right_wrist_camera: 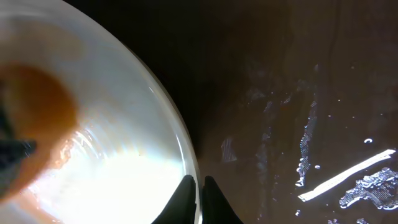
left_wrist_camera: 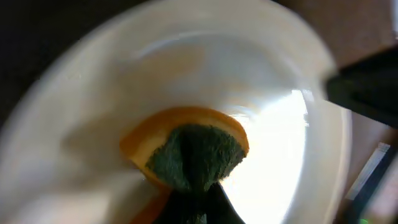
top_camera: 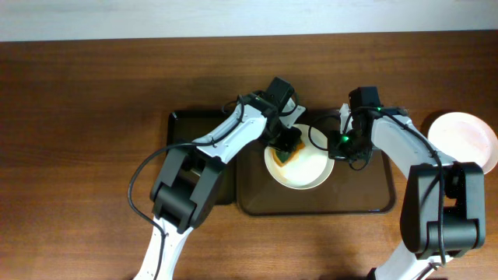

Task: Clean dirty plates on tray and stack at the side

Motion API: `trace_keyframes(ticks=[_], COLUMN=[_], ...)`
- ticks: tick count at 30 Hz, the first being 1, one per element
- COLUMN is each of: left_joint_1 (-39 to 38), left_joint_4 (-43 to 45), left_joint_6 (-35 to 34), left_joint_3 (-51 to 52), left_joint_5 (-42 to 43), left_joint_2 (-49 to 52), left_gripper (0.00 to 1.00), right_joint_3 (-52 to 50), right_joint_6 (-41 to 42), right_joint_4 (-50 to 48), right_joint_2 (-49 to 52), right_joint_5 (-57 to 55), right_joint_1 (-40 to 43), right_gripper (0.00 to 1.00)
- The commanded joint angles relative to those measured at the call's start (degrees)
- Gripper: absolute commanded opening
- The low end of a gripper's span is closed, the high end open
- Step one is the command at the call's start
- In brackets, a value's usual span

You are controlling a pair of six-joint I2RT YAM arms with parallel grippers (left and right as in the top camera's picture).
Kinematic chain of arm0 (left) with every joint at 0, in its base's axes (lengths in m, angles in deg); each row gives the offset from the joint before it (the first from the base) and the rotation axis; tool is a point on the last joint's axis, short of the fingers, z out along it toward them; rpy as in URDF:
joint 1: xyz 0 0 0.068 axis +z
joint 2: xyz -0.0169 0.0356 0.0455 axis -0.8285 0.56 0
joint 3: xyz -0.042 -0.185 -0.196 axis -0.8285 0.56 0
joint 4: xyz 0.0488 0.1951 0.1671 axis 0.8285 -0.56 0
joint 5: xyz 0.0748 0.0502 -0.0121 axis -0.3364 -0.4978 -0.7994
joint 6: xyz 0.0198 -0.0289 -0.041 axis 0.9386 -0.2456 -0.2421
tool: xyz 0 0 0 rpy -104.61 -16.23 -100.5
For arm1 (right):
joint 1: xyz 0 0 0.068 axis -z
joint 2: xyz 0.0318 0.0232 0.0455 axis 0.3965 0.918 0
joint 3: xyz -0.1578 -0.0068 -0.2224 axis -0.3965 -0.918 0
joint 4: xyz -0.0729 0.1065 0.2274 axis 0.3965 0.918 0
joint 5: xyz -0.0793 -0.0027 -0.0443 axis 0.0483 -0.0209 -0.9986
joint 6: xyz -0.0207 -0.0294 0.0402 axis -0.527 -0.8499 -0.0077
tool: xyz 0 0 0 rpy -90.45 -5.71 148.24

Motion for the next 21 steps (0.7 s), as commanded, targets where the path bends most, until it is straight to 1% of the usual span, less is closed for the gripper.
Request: trace_keyframes(ticks=[1, 3, 4, 5, 7, 9, 11, 12, 13, 14, 15, 17, 19, 21], left_joint_1=[-0.1, 1.4, 1.9, 4.4, 7.0, 9.6, 12.0, 13.4, 14.4, 15.9, 17.1, 19.2, 21.4, 22.4], left_joint_4=[-0.5, -2.5, -3.3, -8.0, -12.9, -18.2, -23.7, -27.7, -30.7, -34.3, -37.1, -40.1, -40.5, -39.0], left_joint_6=[-0.6, -0.6, -0.6, -0.5, -0.1, -0.1, -0.1, -0.1, -0.2, -1.1, -2.2, -4.4, -5.7, -5.8], left_joint_3=[-3.2, -7.6, -8.8, -13.7, -18.1, -22.1, -25.2, -26.8, -27.4, -27.5, -27.4, -26.6, -24.2, -21.3], left_joint_5=[13.9, 20.0, 21.0, 20.6, 17.6, 11.4, 1.0, -6.6, -12.5, -19.6, -24.8, -30.7, -31.0, -31.0], left_joint_2=[1.7, 1.6, 1.6, 1.3, 0.9, 0.5, 0.2, 0.0, 0.0, -0.1, -0.1, 0.0, 0.0, 0.0], left_gripper=[0.0, 0.0, 0.01, 0.01, 0.01, 0.0, 0.0, 0.0, 0.0, 0.0, 0.0, 0.0, 0.01, 0.01], right_joint_3=[-0.4, -0.4, -0.4, -0.4, -0.4, -0.4, -0.4, -0.4, -0.4, -0.4, -0.4, -0.4, -0.4, -0.4], right_joint_6=[0.2, 0.2, 0.2, 0.2, 0.2, 0.2, 0.2, 0.2, 0.2, 0.2, 0.2, 0.2, 0.2, 0.2], right_joint_4=[-0.4, -0.4, -0.4, -0.4, -0.4, -0.3, -0.3, -0.3, -0.4, -0.4, -0.4, -0.4, -0.4, -0.4], right_joint_2=[0.4, 0.4, 0.4, 0.4, 0.4, 0.4, 0.4, 0.4, 0.4, 0.4, 0.4, 0.4, 0.4, 0.4], right_joint_5=[0.8, 0.8, 0.8, 0.8, 0.8, 0.8, 0.8, 0.8, 0.8, 0.8, 0.8, 0.8, 0.8, 0.8], right_joint_1=[-0.3, -0.3, -0.3, -0.3, -0.3, -0.3, -0.3, -0.3, -0.3, -0.3, -0.3, -0.3, -0.3, -0.3], right_gripper=[0.08, 0.08, 0.08, 0.09, 0.08, 0.09, 0.09, 0.09, 0.1, 0.15, 0.16, 0.16, 0.16, 0.16])
